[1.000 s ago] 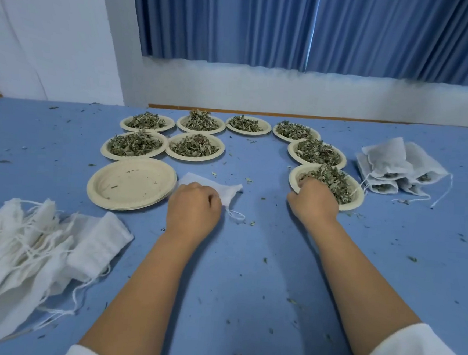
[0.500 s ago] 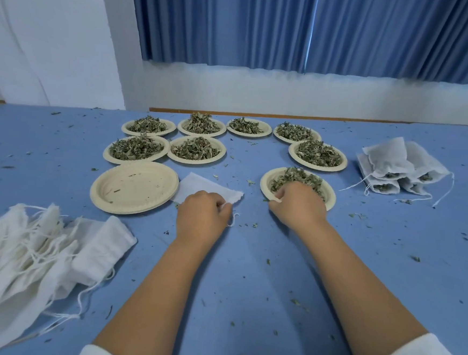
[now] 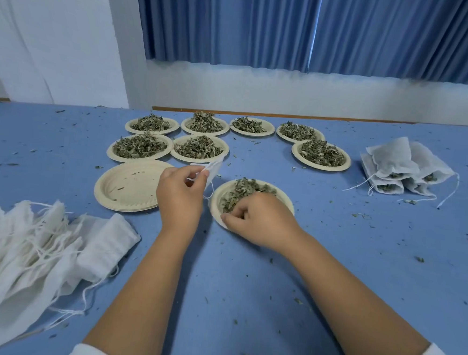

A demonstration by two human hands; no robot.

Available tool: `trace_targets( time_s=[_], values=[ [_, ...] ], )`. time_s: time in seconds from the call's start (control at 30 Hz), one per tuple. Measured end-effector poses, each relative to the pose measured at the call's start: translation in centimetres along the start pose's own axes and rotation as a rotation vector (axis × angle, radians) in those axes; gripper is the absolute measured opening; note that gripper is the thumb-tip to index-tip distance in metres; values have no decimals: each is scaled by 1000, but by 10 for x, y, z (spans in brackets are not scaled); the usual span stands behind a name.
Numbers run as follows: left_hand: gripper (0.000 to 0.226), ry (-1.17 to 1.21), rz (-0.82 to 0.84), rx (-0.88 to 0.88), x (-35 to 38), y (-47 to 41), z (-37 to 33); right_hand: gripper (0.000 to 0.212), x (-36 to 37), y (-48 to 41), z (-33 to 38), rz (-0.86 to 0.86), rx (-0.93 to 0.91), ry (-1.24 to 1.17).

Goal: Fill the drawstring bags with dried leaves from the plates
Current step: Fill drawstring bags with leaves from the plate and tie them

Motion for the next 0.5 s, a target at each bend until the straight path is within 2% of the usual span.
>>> trace_targets(
  time_s=[0.3, 0.37, 0.5],
  values=[
    [13, -9, 20, 32, 1, -1, -3, 39, 12, 12, 32, 122, -180, -85],
    [12, -4, 36, 38, 2, 0, -4, 34, 7, 10, 29, 57, -154, -161],
    [5, 56, 128, 35, 5, 1, -7, 22, -16, 0, 5, -258, -52, -436]
  ],
)
Point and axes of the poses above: each hand's wrist, its own y-axis away from the middle knuckle, its own x-axis out of the palm, z = x × y, the point moved 4 cm from there along -y, towards the middle knuckle, and after that the axes turned 12 degrees about z, right-handed, at the moved point
